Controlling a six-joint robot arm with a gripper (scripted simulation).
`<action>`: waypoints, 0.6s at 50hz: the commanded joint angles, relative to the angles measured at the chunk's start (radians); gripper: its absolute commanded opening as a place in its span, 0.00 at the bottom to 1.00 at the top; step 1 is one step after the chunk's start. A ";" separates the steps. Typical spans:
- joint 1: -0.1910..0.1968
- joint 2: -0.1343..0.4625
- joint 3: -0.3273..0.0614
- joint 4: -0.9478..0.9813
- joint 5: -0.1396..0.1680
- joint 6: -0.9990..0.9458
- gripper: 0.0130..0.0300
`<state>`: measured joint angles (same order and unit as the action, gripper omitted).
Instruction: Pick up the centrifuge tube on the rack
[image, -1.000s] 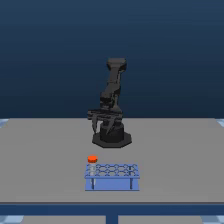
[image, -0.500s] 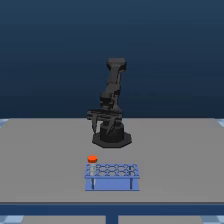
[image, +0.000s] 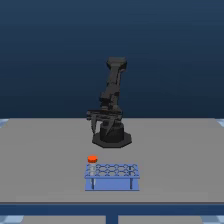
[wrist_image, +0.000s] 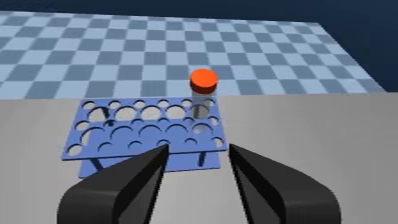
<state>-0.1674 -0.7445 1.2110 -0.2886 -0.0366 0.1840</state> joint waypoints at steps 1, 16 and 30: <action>-0.006 0.011 -0.006 -0.078 -0.011 0.093 1.00; -0.020 0.057 -0.028 -0.308 -0.037 0.315 1.00; -0.033 0.099 -0.050 -0.452 -0.059 0.454 1.00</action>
<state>-0.1960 -0.6504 1.1643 -0.7190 -0.0848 0.5998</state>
